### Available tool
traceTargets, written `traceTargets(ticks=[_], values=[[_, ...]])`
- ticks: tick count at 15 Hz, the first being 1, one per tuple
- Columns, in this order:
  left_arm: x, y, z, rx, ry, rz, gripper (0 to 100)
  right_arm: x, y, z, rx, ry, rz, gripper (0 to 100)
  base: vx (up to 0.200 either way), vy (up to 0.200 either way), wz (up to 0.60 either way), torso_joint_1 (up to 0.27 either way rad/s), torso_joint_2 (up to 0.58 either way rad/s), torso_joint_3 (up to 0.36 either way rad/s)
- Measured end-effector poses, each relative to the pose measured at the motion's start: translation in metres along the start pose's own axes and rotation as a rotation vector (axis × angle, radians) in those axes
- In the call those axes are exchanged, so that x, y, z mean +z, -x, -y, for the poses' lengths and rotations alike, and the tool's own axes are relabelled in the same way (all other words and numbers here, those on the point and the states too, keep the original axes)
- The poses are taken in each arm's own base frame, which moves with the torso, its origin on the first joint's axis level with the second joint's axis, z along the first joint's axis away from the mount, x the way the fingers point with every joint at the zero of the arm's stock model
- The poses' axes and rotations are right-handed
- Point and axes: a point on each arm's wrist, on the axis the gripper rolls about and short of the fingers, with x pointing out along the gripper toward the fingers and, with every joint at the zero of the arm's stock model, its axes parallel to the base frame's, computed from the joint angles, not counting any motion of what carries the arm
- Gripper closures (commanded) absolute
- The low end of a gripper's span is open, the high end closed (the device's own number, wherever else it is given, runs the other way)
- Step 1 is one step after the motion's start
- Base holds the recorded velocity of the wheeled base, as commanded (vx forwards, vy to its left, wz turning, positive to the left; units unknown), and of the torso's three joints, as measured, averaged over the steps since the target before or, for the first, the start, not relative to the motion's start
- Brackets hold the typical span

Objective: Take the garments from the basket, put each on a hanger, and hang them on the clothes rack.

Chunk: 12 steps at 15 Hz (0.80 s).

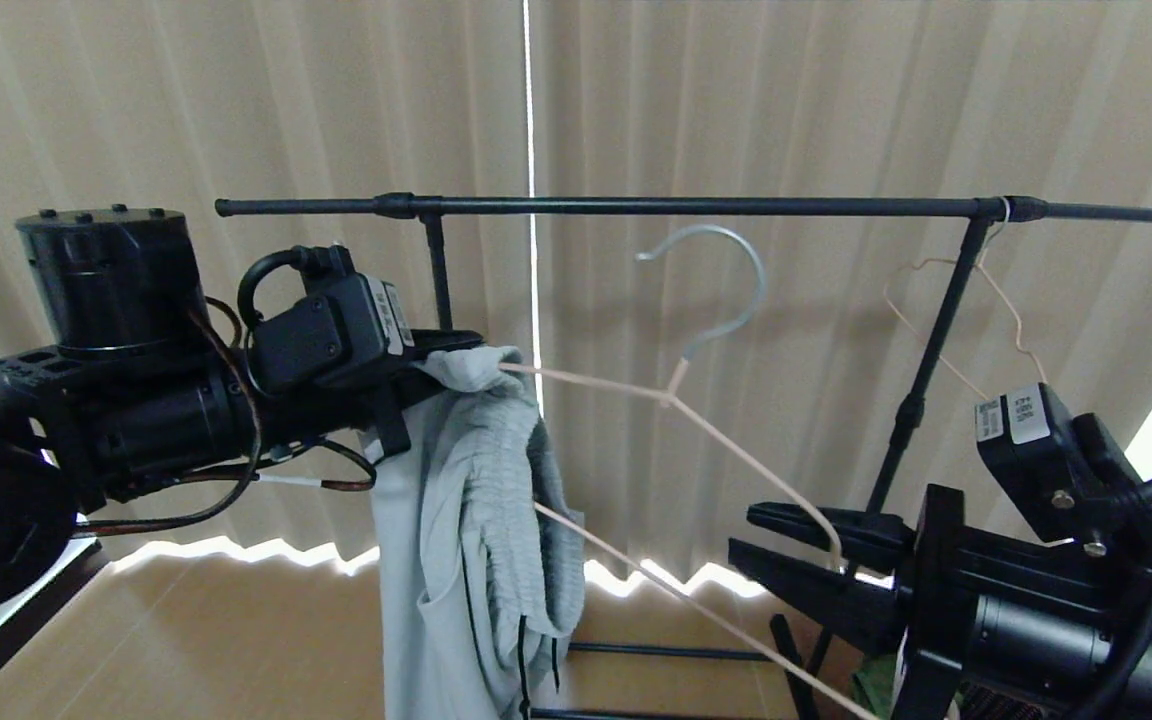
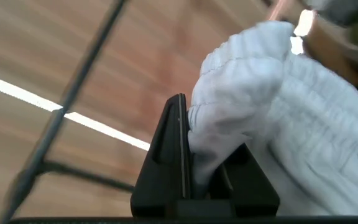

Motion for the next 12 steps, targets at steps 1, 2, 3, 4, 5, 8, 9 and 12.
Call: traceTargets(ticks=[1,2,3,4,5,8,9,12], values=[[-0.003,0.001,0.001,0.023,0.004,-0.042,100,0.0,0.001,0.005,-0.024,0.03,0.003,0,0.0,0.0,0.0,0.0,0.0,0.0],[-0.008,0.001,0.003,0.03,0.012,-0.076,100,0.001,0.002,0.01,-0.046,0.062,0.005,0,0.0,0.0,0.0,0.0,0.0,0.0],[-0.011,0.002,0.004,0.039,0.016,-0.1,100,0.002,0.002,0.013,-0.065,0.071,0.008,0,0.0,0.0,0.0,0.0,0.0,0.0],[-0.015,0.002,0.006,0.046,0.023,-0.133,100,0.004,0.003,0.015,-0.077,0.073,0.016,0,0.0,0.0,0.0,0.0,0.0,0.0],[-0.019,0.003,0.007,0.071,0.026,-0.183,100,0.006,0.003,0.017,-0.084,0.074,0.022,0,0.0,0.0,0.0,0.0,0.0,0.0],[-0.028,0.006,0.013,0.166,0.036,-0.372,100,0.009,0.001,0.021,-0.104,0.098,0.025,0,0.0,0.0,0.0,0.0,0.0,0.0],[-0.031,0.007,0.014,0.217,0.057,-0.447,100,0.008,0.0,0.022,-0.107,0.103,0.02,0,0.0,0.0,0.0,0.0,0.0,0.0],[-0.033,0.007,0.018,0.303,0.282,-0.476,100,0.004,-0.004,0.024,-0.111,0.098,-0.002,0,0.0,0.0,0.0,0.0,0.0,0.0]])
